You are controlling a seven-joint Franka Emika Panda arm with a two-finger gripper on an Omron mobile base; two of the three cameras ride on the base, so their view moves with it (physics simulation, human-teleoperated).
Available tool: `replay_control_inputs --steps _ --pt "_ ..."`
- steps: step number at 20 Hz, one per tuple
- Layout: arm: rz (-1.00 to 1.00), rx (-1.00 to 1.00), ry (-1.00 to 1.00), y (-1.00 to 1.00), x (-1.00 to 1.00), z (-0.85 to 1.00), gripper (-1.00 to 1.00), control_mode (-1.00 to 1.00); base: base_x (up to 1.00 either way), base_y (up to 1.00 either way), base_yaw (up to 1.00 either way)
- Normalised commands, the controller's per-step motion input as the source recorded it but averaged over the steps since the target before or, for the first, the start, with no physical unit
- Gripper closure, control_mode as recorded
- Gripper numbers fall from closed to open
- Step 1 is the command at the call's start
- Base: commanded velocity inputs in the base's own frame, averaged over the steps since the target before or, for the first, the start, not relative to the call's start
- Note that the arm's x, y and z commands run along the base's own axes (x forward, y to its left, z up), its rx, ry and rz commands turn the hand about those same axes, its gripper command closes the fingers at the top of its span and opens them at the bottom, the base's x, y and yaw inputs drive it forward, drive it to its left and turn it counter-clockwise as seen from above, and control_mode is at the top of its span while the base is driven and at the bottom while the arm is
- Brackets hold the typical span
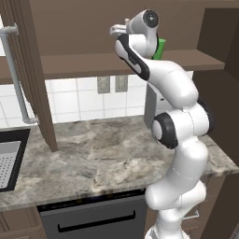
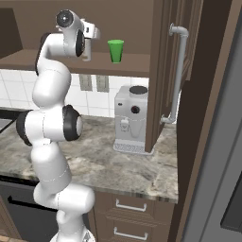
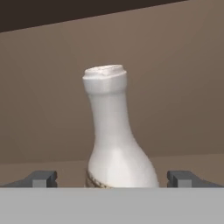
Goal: Open the cabinet directly in front. Then move the liquor and the cup to the dining counter with the candle on it.
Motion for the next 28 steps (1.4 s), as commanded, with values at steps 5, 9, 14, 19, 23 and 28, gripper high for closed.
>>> replay_control_inputs --steps 5,9,14,19,23,28 --pt "0.0 0.0 0.0 0.04 0.24 0.0 -1.0 -1.0 0.0 0.0 0.0" --pt "0.0 0.0 0.0 0.01 0.21 0.0 -1.0 -1.0 0.0 0.0 0.0" --pt "0.0 0.0 0.0 0.06 0.2 0.0 1.0 -1.0 0.0 0.0 0.0" --pt "0.0 0.0 0.0 0.0 0.01 0.0 1.0 -1.0 0.0 0.0 0.0" --pt "0.0 0.0 -0.21 0.0 -0.13 0.1 1.0 -1.0 0.0 0.0 0.0" --pt "0.0 0.0 -0.18 0.0 -0.09 0.08 1.0 -1.0 0.0 0.0 0.0"
